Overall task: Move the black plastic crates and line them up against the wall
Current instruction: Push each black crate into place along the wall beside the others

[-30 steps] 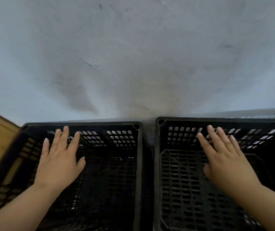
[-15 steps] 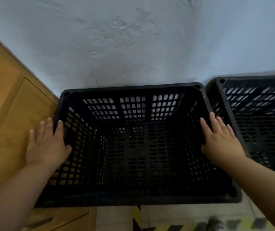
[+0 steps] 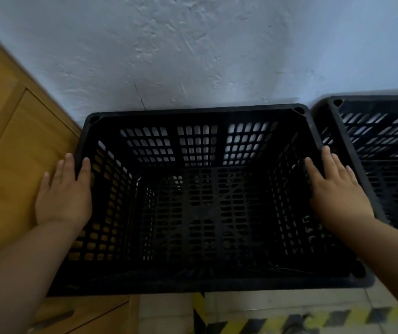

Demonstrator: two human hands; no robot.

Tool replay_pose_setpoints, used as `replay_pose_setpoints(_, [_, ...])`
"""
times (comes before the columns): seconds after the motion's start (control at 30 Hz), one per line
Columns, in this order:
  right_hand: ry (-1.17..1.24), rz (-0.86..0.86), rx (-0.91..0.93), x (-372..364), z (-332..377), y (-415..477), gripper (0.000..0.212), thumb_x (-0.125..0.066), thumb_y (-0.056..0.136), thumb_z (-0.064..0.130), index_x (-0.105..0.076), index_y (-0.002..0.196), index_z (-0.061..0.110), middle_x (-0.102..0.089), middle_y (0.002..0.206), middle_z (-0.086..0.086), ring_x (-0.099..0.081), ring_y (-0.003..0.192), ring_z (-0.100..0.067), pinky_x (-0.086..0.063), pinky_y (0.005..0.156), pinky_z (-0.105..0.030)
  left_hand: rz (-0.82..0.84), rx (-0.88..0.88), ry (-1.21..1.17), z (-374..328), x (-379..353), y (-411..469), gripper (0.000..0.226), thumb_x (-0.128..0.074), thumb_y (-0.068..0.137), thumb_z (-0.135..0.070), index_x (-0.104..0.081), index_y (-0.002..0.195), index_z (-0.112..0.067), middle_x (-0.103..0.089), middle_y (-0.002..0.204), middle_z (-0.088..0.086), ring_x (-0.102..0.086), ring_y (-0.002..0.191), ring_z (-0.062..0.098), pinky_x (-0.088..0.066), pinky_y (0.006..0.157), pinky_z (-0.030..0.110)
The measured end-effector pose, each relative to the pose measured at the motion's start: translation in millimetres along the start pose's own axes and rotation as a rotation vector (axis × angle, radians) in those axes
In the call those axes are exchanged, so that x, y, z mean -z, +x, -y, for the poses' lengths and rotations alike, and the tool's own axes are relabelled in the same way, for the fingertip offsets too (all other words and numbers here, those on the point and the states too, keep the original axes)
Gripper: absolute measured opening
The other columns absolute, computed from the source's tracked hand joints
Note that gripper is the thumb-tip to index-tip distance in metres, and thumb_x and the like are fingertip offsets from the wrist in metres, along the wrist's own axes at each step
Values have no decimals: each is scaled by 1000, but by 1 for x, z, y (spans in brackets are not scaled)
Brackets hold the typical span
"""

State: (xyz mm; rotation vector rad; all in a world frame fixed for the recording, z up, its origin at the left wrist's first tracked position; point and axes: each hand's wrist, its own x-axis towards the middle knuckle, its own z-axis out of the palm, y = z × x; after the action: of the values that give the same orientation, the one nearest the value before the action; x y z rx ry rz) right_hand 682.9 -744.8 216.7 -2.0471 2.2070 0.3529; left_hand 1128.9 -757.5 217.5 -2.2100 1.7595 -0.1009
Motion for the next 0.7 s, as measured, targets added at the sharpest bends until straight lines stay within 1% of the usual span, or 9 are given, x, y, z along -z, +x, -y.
replay_pose_setpoints(0.1, [-14, 11, 2, -1, -1, 3, 77, -40, 93, 5, 10, 149, 19, 29, 154, -12, 18, 145, -25, 1, 119, -39, -12, -39, -68, 2, 2, -1, 85, -54, 87, -13, 6, 147, -16, 8, 156, 16, -2, 145, 27, -10, 118, 37])
replay_pose_setpoints(0.27, [-44, 46, 28, 6, -3, 11, 80, -45, 91, 5, 8, 150, 19, 27, 153, -16, 17, 145, -29, -1, 119, -40, -11, -65, -200, -1, 4, -2, 88, -51, 86, 3, 10, 146, -16, 14, 155, 16, 4, 144, 28, -5, 118, 35])
replay_pose_setpoints(0.37, [-68, 76, 42, 12, -7, 19, 86, -50, 89, 4, 10, 149, 20, 28, 153, -18, 16, 144, -32, -5, 119, -41, -25, -86, -229, -1, 5, 1, 88, -50, 86, 5, 12, 145, -15, 16, 155, 16, 7, 144, 27, -2, 118, 34])
replay_pose_setpoints(0.47, [-74, 65, 50, 12, -11, 25, 86, -50, 89, 3, 8, 150, 21, 27, 153, -17, 15, 145, -33, -8, 119, -41, -19, -89, -250, -2, 5, 1, 90, -49, 85, 7, 13, 145, -15, 18, 155, 15, 9, 144, 26, -2, 117, 33])
replay_pose_setpoints(0.57, [-63, 63, 46, 9, -15, 28, 84, -49, 89, 2, 6, 150, 24, 27, 154, -15, 16, 145, -31, -7, 119, -40, -19, -86, -284, -2, 6, 1, 89, -49, 85, 9, 12, 145, -15, 18, 155, 14, 9, 144, 25, -3, 117, 33])
replay_pose_setpoints(0.7, [-84, 23, 51, 12, -29, 37, 85, -54, 86, 4, -1, 150, 24, 22, 155, -16, 12, 145, -32, -8, 119, -42, -9, -92, -334, -10, 7, -2, 89, -50, 84, 9, 9, 146, -15, 16, 155, 13, 8, 145, 25, -8, 119, 34])
